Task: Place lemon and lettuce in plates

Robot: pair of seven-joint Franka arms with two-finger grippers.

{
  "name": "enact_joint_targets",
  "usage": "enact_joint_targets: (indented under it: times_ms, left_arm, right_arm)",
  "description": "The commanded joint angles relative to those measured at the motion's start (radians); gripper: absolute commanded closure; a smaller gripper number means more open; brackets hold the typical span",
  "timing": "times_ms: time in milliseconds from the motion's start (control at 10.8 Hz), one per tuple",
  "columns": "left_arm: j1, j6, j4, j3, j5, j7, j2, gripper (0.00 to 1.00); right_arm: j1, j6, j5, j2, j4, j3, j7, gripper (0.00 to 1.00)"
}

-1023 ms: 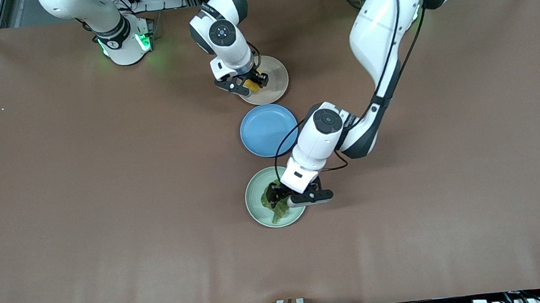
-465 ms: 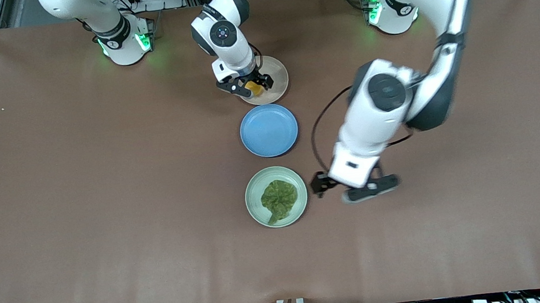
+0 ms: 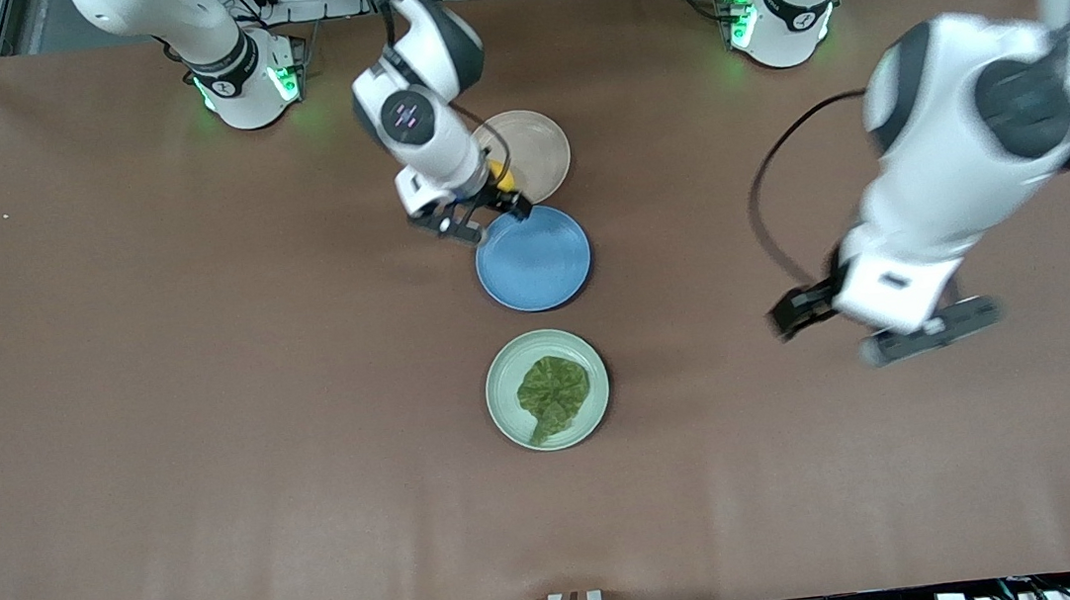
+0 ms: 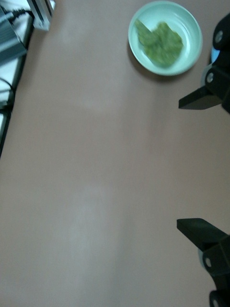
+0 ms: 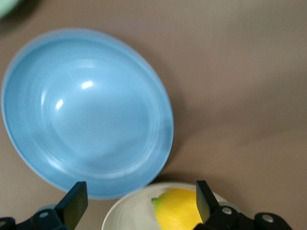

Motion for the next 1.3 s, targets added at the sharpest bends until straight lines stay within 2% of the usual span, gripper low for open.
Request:
enact_joint_targets:
  times_ms: [0,279,465,558,744,837,1023,1116,1209]
  left_arm:
    - [0.043,-0.151,-0.042,-0.007,0.02,0.069,-0.125,0.0]
    - [0.074,-0.214,-0.069,-0.01,0.018,0.08,-0.217,0.0]
    - [0.092,-0.215,-0.144,-0.01,0.017,0.082,-0.298,0.0]
    - [0.094,-0.217,-0.172,-0.009,0.018,0.083,-0.327,0.0]
    - [0.148,-0.217,-0.22,-0.013,0.017,0.141,-0.384,0.0]
    - [0.173,-0.217,-0.231,-0.013,0.004,0.167,-0.395,0.0]
    - [0.187,-0.217,-0.269,-0.015,0.003,0.169,-0.436,0.0]
    - [0.187,-0.217,-0.287,-0.015,0.003,0.171,-0.45,0.0]
    - [0.187,-0.217,-0.287,-0.013,0.003,0.177,-0.452,0.0]
  right_arm:
    - [-0.164,-0.085,0.001,-0.01,0.03,0.008,-0.219,0.0]
    - [-0.351,-0.116,0.001,-0.007,0.034,0.008,-0.489,0.0]
    - [-0.44,-0.14,-0.001,-0.004,0.033,0.005,-0.627,0.0]
    - [-0.474,-0.163,-0.034,-0.004,0.037,0.001,-0.667,0.0]
    - [-0.542,-0.226,-0.178,-0.004,0.088,0.002,-0.678,0.0]
    - [-0.559,-0.258,-0.214,-0.002,0.101,0.002,-0.68,0.0]
    - [-0.6,-0.251,-0.312,-0.005,0.106,0.002,-0.68,0.0]
    - [-0.652,-0.253,-0.378,-0.005,0.106,0.011,-0.684,0.0]
    - [-0.722,-0.254,-0.398,-0.009,0.105,0.06,-0.73,0.0]
